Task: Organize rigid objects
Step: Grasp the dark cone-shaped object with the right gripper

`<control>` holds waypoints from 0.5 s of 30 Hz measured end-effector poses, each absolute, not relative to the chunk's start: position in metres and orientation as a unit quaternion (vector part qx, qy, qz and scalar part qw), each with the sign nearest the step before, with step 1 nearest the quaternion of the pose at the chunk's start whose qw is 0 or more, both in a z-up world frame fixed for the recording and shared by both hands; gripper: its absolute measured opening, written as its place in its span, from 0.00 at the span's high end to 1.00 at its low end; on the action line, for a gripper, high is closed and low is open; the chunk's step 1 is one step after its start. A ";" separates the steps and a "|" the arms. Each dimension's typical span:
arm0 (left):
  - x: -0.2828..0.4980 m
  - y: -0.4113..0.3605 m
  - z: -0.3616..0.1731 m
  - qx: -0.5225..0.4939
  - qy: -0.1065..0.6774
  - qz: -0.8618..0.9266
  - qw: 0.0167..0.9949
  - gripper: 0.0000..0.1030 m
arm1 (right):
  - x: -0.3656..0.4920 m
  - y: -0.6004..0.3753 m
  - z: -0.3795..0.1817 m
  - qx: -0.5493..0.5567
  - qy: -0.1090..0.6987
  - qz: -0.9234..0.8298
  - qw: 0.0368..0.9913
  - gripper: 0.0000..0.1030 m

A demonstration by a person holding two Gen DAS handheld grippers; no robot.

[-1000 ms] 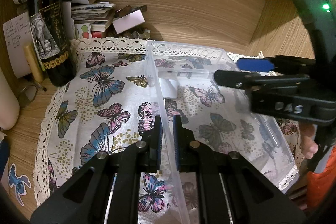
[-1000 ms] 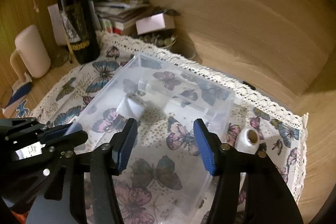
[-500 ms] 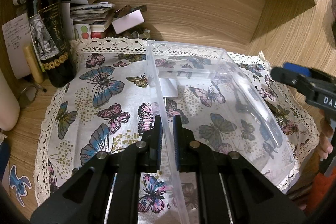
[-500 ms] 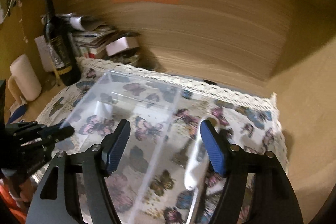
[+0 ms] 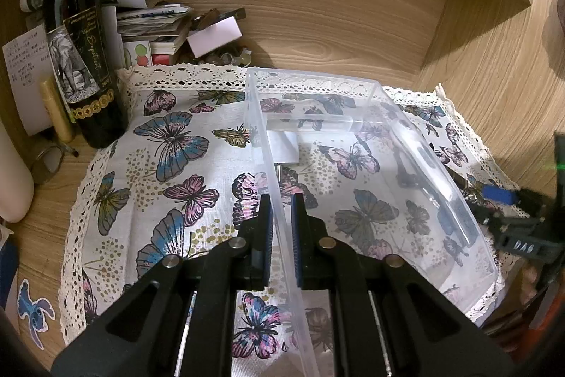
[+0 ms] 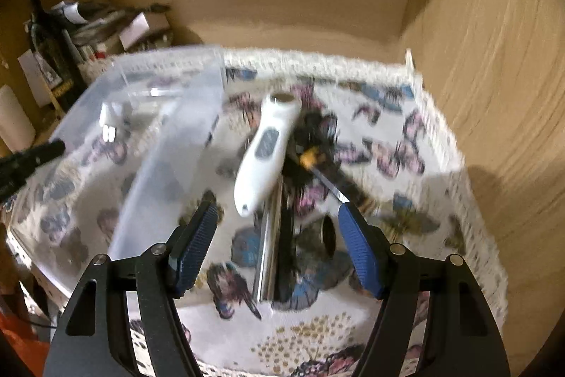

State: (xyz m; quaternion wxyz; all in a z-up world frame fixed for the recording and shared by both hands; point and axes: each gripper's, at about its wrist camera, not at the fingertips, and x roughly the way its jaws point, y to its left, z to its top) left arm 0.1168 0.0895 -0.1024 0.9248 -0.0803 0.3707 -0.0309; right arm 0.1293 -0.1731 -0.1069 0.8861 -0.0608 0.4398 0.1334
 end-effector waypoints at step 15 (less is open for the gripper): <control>0.117 0.090 -0.102 -0.078 0.371 -0.030 0.925 0.91 | 0.144 -0.217 -0.127 -0.007 0.455 0.093 0.886 0.49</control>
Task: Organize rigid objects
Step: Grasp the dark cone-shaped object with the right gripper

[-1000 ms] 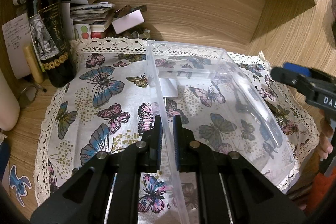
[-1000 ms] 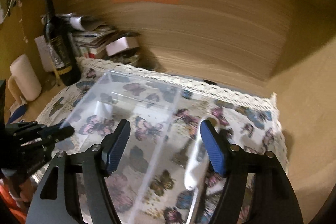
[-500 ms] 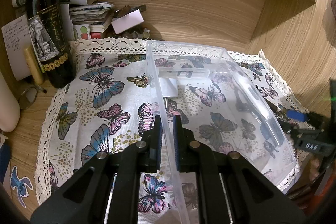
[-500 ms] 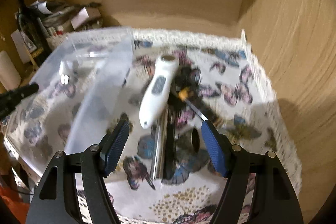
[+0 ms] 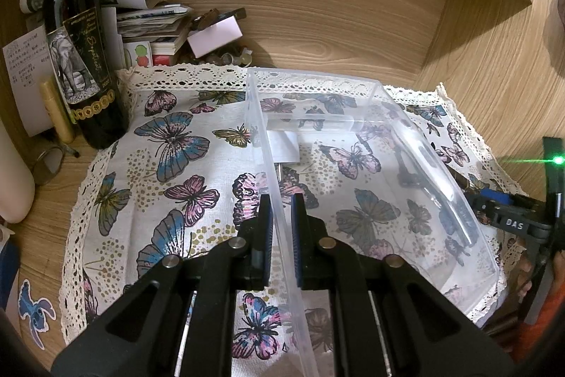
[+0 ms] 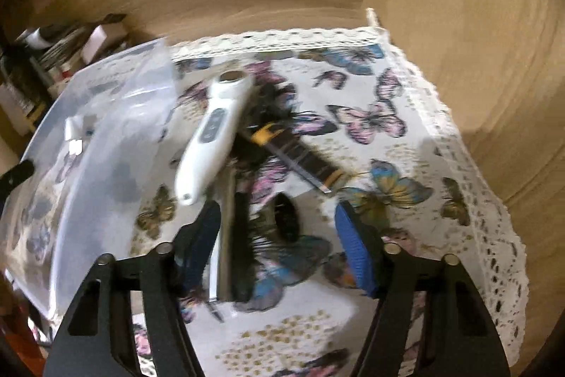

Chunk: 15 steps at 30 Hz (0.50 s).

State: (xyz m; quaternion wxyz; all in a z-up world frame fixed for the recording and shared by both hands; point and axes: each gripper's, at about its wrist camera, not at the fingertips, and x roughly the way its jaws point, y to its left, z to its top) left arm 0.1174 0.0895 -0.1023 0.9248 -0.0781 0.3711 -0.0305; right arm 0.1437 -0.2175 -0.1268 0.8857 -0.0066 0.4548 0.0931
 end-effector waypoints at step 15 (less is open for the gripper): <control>0.119 0.090 -0.104 -0.073 0.373 -0.028 0.925 0.91 | 0.136 -0.200 -0.104 -0.025 0.413 0.113 0.903 0.68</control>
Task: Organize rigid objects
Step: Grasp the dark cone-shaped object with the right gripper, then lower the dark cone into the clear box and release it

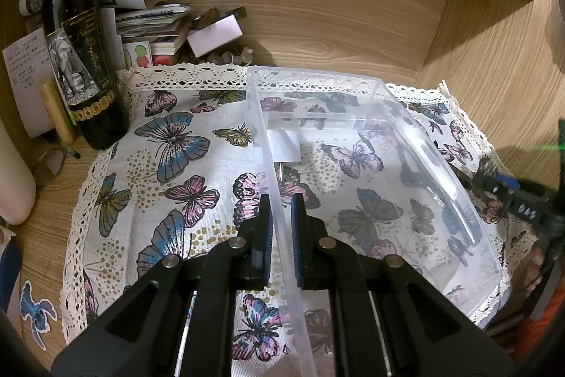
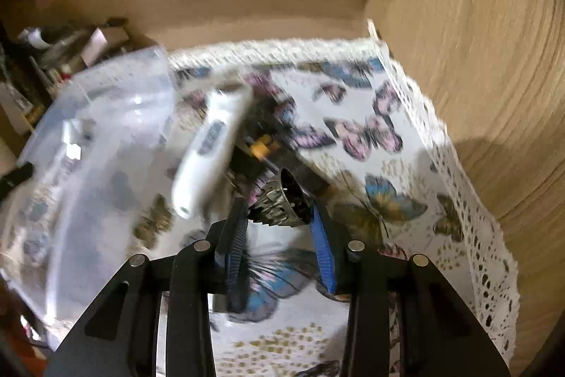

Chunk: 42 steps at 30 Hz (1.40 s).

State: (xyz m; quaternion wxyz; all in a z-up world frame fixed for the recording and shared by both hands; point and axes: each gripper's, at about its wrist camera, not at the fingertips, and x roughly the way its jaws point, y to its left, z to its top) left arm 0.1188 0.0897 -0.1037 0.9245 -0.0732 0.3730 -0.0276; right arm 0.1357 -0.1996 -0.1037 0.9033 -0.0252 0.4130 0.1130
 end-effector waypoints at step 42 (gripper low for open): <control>0.119 0.088 -0.103 -0.068 0.374 -0.025 0.925 0.91 | 0.146 -0.065 -0.076 -0.111 0.391 0.277 0.871 0.58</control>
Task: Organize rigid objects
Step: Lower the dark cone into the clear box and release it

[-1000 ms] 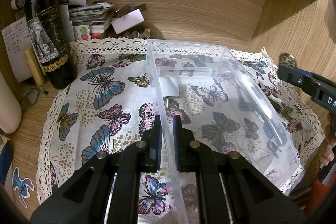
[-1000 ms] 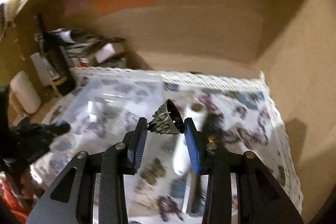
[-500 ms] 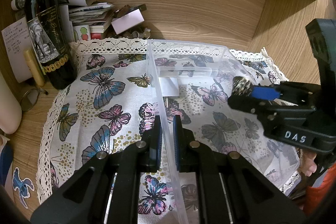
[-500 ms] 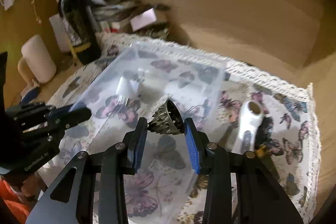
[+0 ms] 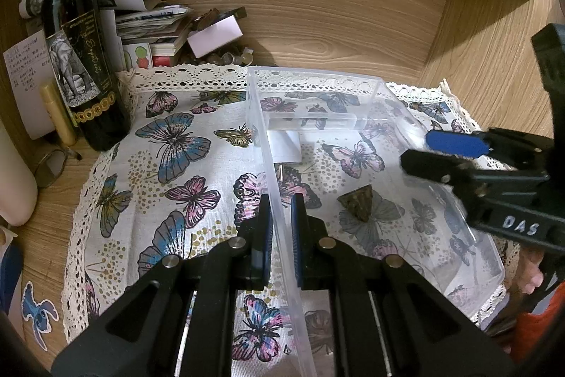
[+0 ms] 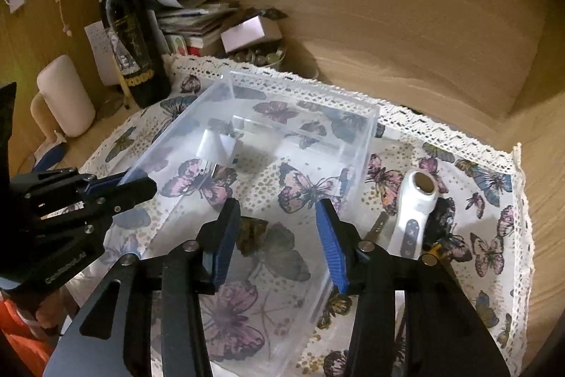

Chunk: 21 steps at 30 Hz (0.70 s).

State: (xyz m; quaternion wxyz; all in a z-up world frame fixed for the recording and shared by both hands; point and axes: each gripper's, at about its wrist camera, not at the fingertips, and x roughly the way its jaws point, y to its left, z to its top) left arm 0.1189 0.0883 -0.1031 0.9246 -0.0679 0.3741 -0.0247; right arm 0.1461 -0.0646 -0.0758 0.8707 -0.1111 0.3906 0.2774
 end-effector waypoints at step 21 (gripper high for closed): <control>0.119 0.086 -0.103 -0.064 0.374 -0.022 0.925 0.91 | 0.130 -0.166 -0.077 -0.072 0.393 0.134 0.907 0.47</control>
